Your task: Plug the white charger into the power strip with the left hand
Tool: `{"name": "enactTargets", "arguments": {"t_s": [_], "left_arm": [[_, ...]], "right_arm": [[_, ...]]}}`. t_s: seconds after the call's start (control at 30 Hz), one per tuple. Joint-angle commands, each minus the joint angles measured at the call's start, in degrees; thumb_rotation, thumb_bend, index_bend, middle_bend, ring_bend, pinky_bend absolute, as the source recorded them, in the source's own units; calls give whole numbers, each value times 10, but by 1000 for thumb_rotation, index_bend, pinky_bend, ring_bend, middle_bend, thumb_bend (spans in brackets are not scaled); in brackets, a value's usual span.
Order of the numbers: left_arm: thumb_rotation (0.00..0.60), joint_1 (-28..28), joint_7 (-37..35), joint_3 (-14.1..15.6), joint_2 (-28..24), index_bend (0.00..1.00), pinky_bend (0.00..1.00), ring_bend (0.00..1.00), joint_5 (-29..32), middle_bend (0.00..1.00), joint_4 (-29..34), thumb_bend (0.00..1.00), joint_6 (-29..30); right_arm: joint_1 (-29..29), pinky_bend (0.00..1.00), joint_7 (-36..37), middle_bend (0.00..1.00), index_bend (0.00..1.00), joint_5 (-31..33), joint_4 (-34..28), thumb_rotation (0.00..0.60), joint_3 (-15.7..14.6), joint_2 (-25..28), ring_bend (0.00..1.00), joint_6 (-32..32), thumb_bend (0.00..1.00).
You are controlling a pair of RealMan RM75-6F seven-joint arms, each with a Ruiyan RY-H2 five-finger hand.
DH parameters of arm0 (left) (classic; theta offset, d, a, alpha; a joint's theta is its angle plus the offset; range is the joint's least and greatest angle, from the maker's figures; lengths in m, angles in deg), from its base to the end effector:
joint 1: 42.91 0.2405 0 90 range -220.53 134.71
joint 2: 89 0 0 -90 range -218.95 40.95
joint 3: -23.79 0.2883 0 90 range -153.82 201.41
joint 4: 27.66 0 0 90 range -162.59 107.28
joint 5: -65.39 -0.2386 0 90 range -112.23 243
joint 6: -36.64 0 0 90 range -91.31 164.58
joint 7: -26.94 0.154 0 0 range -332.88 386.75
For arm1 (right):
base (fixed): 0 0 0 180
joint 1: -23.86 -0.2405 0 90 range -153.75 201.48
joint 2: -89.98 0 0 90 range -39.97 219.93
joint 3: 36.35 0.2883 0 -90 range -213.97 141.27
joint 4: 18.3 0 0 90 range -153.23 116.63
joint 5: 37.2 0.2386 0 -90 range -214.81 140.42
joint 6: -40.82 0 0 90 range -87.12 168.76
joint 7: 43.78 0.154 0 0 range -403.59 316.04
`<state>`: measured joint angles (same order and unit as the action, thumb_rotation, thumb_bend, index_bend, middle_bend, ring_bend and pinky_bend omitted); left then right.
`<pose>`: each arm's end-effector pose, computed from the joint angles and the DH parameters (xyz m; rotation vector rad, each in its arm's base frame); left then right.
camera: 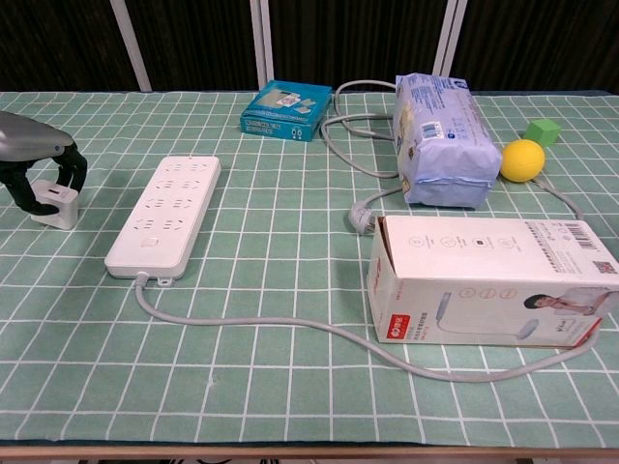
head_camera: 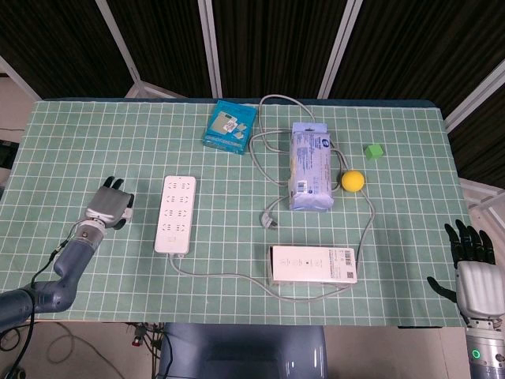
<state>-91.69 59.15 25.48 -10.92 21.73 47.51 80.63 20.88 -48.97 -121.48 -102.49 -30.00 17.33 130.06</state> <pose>-0.2869 0.4252 0.0209 -1.8613 -0.8025 -0.2862 -0.3687 -0.1980 0.1288 1.2780 -0.7828 0.8755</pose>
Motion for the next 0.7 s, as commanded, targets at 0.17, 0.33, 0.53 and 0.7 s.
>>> {"name": "enactTargets", "arguments": {"t_s": [0.17,0.33,0.53,0.7], "left_arm": [[600,-1,8,2,2,547,92,116,4,524,-4,429,0],[600,5,-4,-7,-3,564,115,145,-21,548,7,442,23],[600,23,-62,-27,-34,567,118,163,-75,563,48,441,56],[600,58,-175,-50,-72,569,160,180,-167,573,99,442,114]], "right_arm": [[0,3,0,0,0,1,-1,600,1,0,0,0,130],[1,3,1,0,0,1,-1,600,2,-1,0,2,130],[1,5,3,0,0,0,-2,600,2,0,0,4,130],[1,3,3,0,0,0,-2,600,2,-1,0,4,130]]}}
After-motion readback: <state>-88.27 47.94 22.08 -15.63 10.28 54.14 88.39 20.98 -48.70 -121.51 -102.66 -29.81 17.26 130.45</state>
